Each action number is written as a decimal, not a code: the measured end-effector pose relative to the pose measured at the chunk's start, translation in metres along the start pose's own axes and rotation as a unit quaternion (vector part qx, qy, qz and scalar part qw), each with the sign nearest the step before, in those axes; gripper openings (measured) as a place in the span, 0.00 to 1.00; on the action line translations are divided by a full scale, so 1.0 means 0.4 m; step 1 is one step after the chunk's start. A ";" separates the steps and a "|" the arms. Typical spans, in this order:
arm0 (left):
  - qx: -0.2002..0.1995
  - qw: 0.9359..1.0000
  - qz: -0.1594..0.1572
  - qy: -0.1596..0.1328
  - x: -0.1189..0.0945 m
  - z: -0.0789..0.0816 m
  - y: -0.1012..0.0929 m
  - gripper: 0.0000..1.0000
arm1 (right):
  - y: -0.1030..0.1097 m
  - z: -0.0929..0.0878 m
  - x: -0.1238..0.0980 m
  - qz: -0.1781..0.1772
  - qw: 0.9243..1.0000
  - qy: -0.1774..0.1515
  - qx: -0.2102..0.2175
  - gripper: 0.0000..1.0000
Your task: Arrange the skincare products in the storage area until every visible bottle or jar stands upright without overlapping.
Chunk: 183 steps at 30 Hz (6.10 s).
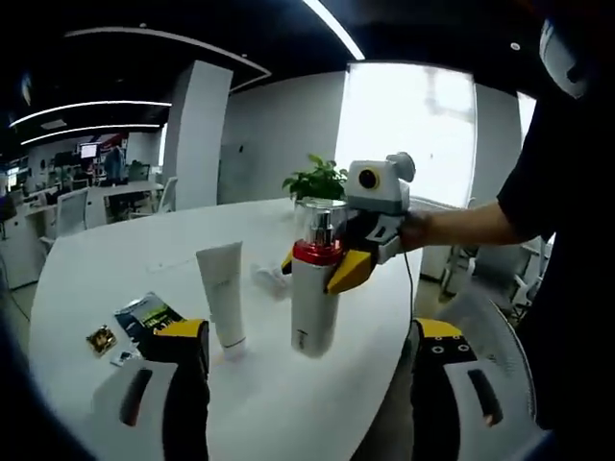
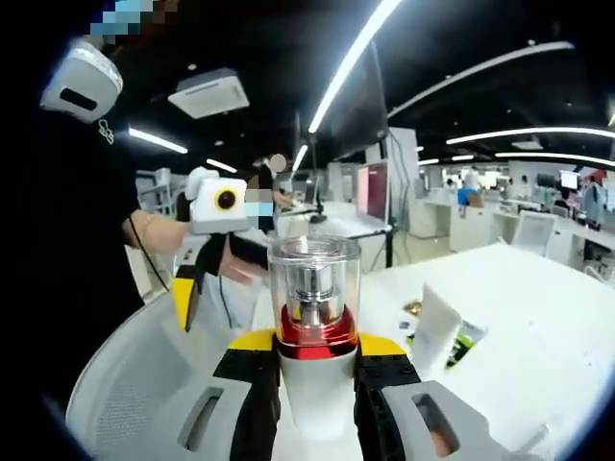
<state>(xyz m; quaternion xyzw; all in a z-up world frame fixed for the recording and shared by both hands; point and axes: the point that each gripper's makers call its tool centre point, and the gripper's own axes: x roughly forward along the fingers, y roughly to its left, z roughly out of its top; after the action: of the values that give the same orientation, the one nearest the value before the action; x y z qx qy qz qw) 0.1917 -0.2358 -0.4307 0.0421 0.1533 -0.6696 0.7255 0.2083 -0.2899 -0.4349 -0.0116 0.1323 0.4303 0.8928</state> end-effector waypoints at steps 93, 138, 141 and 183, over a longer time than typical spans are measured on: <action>-0.047 0.996 0.055 0.053 0.033 -0.159 0.095 0.97 | -0.291 -0.172 0.046 -0.036 0.999 -0.028 -0.030 0.25; -0.113 0.984 0.110 0.082 -0.073 -0.112 0.121 0.98 | -0.128 -0.211 -0.162 -0.203 0.969 0.049 0.133 0.99; -0.110 0.985 0.108 0.081 -0.072 -0.100 0.120 0.99 | -0.099 -0.210 -0.174 -0.214 0.965 0.049 0.145 0.99; -0.118 0.979 0.094 0.139 -0.083 -0.163 0.120 0.99 | -0.003 -0.266 -0.263 -0.277 0.935 0.106 0.195 0.96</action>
<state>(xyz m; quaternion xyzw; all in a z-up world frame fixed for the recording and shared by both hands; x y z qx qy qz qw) 0.2263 -0.1820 -0.4903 0.0625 0.3259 -0.5632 0.7568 0.1225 -0.3856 -0.5116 0.0809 0.2989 0.1276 0.9423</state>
